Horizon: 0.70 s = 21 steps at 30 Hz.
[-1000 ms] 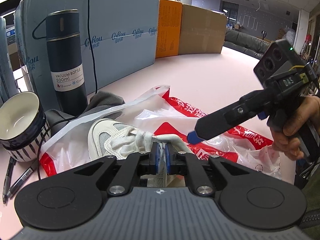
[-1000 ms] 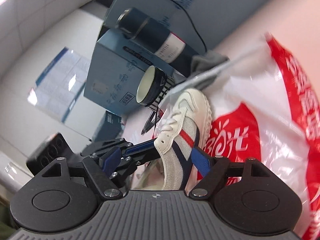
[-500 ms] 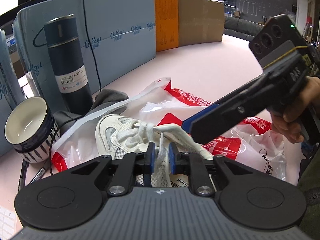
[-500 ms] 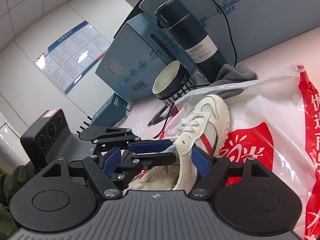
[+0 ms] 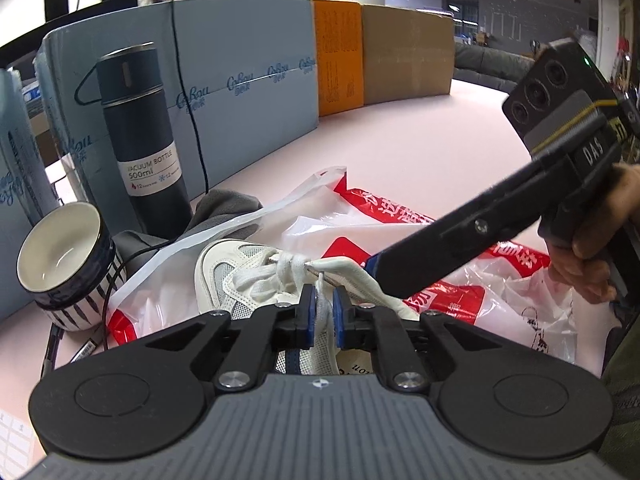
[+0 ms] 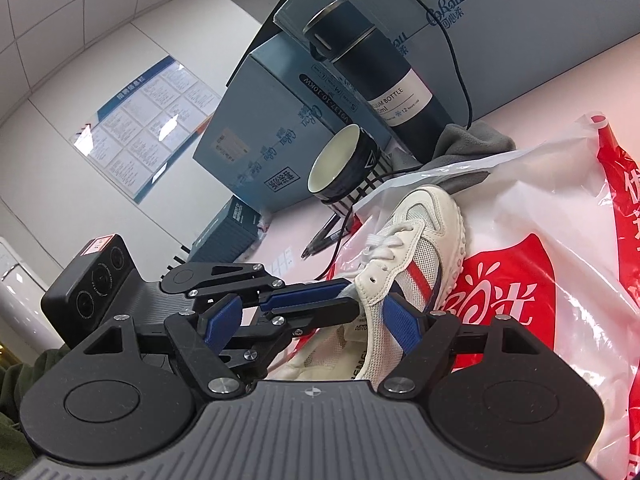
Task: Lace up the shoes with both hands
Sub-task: 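Open the right gripper and set the sneaker back down on the bag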
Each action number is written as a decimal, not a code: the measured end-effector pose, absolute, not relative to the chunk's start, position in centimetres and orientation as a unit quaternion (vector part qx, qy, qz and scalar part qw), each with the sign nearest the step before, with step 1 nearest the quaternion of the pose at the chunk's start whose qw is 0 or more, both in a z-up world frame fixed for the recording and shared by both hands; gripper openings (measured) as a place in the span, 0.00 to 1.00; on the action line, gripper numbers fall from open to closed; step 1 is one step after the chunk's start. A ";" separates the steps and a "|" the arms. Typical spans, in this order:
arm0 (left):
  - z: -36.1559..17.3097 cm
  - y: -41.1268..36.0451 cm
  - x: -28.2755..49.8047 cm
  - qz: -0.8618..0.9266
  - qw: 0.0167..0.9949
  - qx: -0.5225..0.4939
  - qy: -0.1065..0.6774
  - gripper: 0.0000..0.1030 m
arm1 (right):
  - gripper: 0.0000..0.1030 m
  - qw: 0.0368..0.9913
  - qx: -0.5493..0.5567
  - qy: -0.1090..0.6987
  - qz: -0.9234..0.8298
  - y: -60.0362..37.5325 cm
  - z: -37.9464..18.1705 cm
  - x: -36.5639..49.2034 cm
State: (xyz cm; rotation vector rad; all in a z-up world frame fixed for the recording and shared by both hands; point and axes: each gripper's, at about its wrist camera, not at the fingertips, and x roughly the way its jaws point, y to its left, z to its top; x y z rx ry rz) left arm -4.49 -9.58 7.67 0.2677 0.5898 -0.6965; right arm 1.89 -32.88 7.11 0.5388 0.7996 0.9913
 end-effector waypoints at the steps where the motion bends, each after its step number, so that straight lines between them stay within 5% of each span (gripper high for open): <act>1: 7.7 -9.5 -4.4 -0.334 0.889 0.124 0.286 0.08 | 0.74 0.770 0.248 0.369 0.457 -32.9 7.1 1.8; 21: 8.5 -10.3 -4.1 -0.326 0.887 0.138 0.295 0.01 | 0.74 0.765 0.259 0.368 0.460 -33.3 7.1 1.6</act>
